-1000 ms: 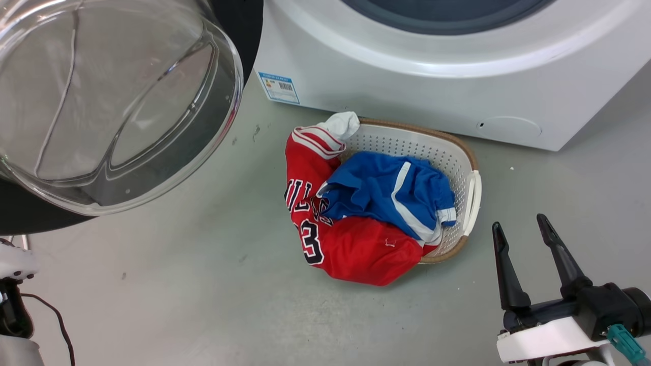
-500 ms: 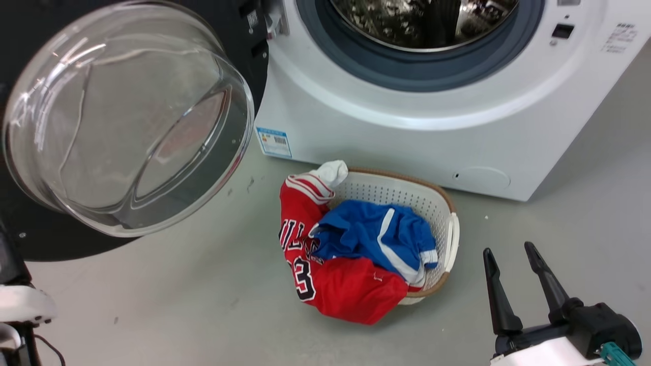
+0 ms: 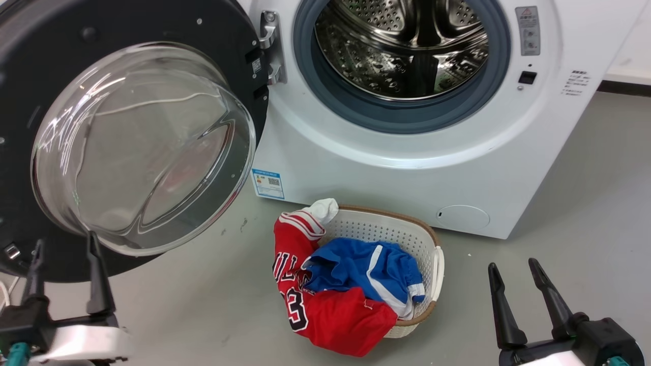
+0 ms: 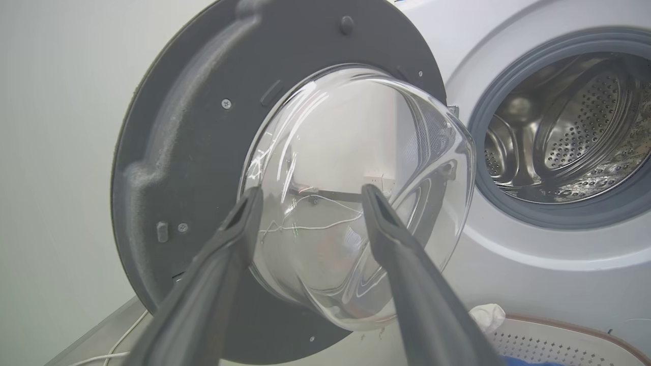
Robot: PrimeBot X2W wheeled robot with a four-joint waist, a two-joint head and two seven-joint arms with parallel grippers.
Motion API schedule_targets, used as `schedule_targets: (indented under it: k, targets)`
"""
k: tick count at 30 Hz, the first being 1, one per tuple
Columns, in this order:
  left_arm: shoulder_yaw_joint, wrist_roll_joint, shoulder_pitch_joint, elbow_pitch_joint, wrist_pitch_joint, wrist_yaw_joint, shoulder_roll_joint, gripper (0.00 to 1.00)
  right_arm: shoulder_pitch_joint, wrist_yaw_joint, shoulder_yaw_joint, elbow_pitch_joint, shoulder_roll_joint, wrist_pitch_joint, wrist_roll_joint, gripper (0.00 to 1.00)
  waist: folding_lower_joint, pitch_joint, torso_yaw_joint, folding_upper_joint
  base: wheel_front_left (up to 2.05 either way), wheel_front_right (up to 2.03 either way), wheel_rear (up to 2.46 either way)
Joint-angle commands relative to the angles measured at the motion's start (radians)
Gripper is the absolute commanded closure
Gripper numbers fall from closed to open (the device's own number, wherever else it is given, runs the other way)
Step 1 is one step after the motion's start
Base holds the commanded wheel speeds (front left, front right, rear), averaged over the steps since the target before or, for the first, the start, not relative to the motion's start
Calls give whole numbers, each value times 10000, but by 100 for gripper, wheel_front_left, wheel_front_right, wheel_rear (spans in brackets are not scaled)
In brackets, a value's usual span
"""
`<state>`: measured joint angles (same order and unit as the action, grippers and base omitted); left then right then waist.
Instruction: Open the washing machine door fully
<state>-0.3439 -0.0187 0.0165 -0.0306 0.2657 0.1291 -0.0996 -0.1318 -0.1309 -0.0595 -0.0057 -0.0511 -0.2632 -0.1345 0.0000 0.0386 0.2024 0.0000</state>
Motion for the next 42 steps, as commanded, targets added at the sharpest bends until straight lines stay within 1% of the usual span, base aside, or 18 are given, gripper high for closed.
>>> schedule_targets:
  k: [1,6,12,16,20,23,28,34,42]
  targets:
    - [102,73,-185,177,-23,-9,41,0,-130,2,26,-90,18,-20,-53,0,0,-120,-109,0,0,0,0]
    - [832,49,-674,766,-23,-9,299,0,-192,2,191,-398,18,-21,-41,0,0,-281,-408,0,0,0,0]
    - [1860,-11,-975,1105,-23,-103,427,0,-285,2,466,-916,20,-20,-29,0,0,-356,-854,0,0,0,0]
    - [2511,-24,-1096,1030,-23,-287,472,0,-343,2,507,-1002,19,-21,-90,0,0,-367,-1224,0,0,0,0]
    - [2936,-129,-1128,924,-23,-601,485,0,-347,2,552,-1001,20,-20,-115,0,0,-350,-1613,0,0,0,0]
    - [3067,-209,-1213,873,-23,-873,489,0,-354,2,554,-991,20,-21,-126,0,0,-350,-1923,0,0,0,0]
    - [3210,-313,-1528,822,-23,-1194,496,0,-495,2,548,-952,20,-19,-174,0,0,-358,-2316,0,0,0,0]
    - [3298,-393,-1823,822,-23,-1339,496,0,-596,2,529,-899,20,-19,-253,0,0,-376,-2542,0,0,0,0]
    - [3323,-347,-1965,737,-23,-1331,498,0,-736,2,553,-768,20,-19,-308,0,0,-452,-2551,0,0,0,0]
